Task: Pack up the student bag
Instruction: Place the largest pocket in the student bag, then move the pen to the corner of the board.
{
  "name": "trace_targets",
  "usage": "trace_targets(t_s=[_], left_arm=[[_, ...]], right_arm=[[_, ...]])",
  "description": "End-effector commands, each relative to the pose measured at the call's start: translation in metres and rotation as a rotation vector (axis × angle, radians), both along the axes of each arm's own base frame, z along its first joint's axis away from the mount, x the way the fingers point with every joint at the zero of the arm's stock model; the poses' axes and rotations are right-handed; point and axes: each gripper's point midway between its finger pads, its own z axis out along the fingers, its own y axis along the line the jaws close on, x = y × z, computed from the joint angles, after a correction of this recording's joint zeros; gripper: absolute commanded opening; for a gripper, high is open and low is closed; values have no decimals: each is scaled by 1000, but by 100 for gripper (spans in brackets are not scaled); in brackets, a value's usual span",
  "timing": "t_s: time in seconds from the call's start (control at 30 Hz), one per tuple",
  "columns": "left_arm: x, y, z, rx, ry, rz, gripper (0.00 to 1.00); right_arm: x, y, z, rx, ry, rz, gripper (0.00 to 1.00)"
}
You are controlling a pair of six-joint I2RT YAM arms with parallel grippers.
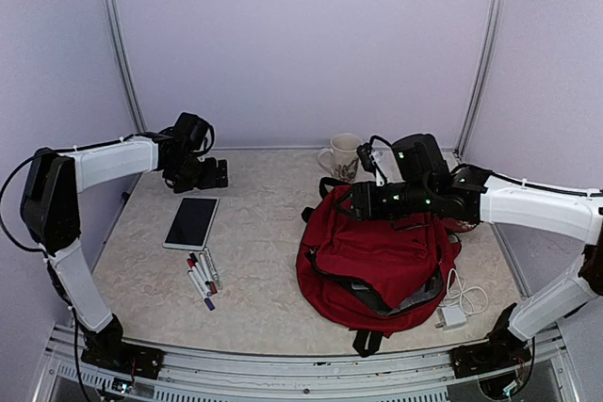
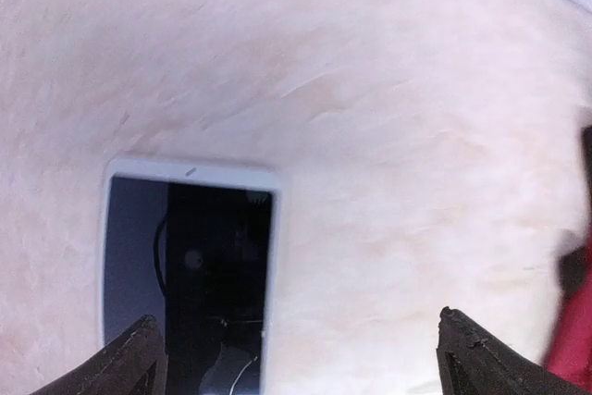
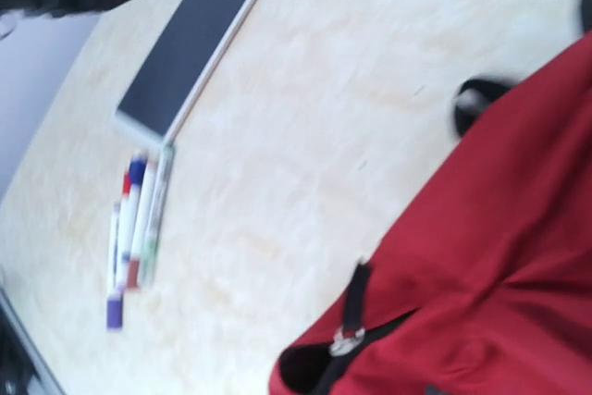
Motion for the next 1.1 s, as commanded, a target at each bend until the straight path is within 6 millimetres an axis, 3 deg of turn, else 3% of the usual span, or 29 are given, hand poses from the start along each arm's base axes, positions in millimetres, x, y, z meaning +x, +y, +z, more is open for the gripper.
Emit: trace_targets(t_s=[0.0, 0.13, 0.23, 0.4, 0.5, 0.67, 0.77, 0.93, 1.07], left_arm=[[-9, 71, -44, 20, 113, 220, 99], [-7, 113, -69, -23, 148, 324, 99], [-16, 131, -99, -54, 201, 364, 99], [-21, 130, -124, -129, 233, 358, 99], [-22, 117, -132, -142, 242, 310, 97], [-23, 88, -143, -137, 257, 231, 83], [-26, 76, -155, -91, 273, 207, 79], [-32, 22, -168, -63, 290, 87, 79], [-34, -15, -172, -64, 296, 14, 80]], right_arm=[[-9, 23, -10, -19, -4, 84, 57], [-15, 30, -29, -33, 36, 112, 57], [-17, 31, -35, -43, 42, 117, 57], [-15, 27, -35, -54, 30, 103, 57], [-15, 28, -35, -56, 31, 105, 57], [-17, 31, -40, -45, 45, 113, 57], [-17, 35, -46, -43, 52, 109, 57], [-8, 53, -67, -79, 45, 98, 57], [0, 81, -94, -141, 51, 109, 56]])
